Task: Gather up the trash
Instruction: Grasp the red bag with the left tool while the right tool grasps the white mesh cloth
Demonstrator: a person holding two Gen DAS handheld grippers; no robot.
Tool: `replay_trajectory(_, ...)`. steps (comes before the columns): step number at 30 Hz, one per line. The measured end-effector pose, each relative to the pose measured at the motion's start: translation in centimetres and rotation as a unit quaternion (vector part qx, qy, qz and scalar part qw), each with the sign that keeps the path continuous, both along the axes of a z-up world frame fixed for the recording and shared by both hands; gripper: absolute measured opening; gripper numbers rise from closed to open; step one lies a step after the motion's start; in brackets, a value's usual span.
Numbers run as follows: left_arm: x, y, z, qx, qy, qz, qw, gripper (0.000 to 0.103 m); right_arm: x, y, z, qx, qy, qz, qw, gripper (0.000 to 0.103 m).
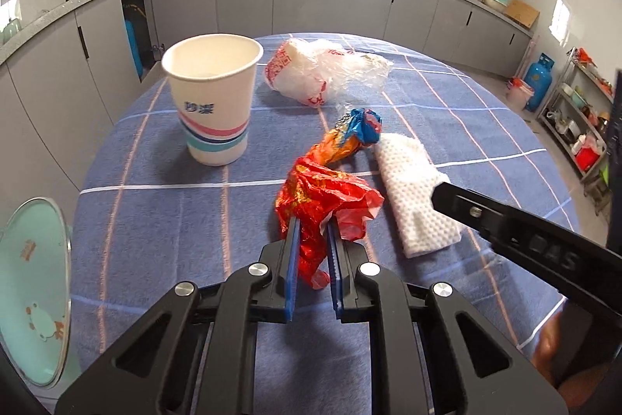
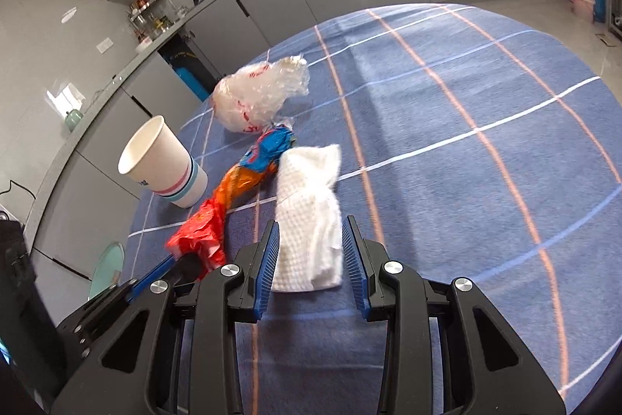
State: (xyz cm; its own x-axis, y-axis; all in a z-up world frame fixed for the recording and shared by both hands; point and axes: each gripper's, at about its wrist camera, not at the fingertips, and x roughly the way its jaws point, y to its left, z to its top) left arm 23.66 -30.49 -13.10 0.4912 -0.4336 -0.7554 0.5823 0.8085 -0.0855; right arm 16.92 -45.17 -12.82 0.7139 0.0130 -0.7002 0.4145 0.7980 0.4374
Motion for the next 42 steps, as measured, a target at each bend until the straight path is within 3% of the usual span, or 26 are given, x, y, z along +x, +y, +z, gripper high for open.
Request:
replay_trajectory(6, 0.0, 0.6, -0.1, 0.006, 0.000, 0.006, 1.0000, 0.014, 1.1, 0.5, -0.7, -0.012, 0.021, -0.006, 1.000, 0.034)
replay_trajectory(16, -0.3, 1.1, 0.0, 0.005, -0.003, 0.006, 1.0000, 0.014, 0.8, 0.6, -0.8, -0.030, 0.027, 0.002, 0.999, 0.010)
replay_trajectory(30, -2.5, 4.9, 2.9, -0.035, -0.014, -0.005, 0.9993, 0.013, -4.3, 2.7, 3.4, -0.037, -0.039, 0.000, 0.999, 0.009)
replay_trajectory(42, -3.7, 9.8, 5.2, -0.053, -0.039, 0.026, 0.9975, 0.012, -4.1, 7.0, 4.8, -0.037, -0.054, 0.034, 0.997, 0.009)
